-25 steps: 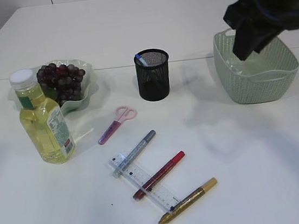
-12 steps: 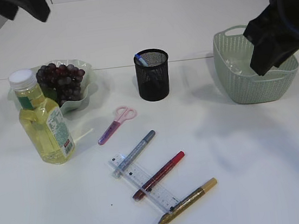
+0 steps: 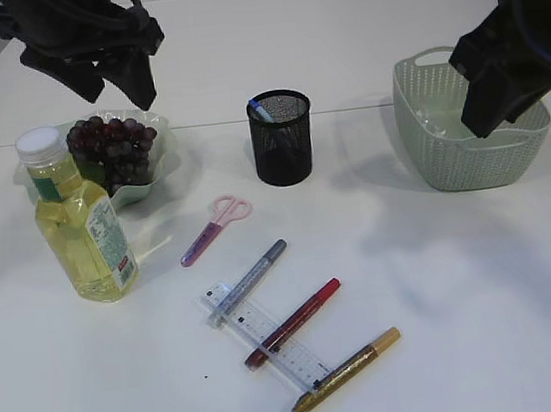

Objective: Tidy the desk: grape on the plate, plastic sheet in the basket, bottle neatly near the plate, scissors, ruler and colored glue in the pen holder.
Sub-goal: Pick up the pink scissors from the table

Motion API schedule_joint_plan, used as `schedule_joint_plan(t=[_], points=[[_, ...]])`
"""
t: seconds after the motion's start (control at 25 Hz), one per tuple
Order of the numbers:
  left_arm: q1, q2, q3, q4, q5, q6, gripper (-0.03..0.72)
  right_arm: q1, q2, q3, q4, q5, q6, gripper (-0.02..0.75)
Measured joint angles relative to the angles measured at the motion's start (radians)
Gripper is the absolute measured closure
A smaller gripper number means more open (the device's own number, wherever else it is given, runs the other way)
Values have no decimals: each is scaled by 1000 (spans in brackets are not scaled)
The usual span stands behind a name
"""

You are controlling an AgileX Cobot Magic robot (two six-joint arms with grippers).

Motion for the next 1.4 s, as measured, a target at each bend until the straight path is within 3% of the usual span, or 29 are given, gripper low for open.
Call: schedule_joint_plan(t=[1.4], points=[[-23, 342, -8, -28, -163, 4, 244, 0, -4, 65, 2, 0, 76, 446]])
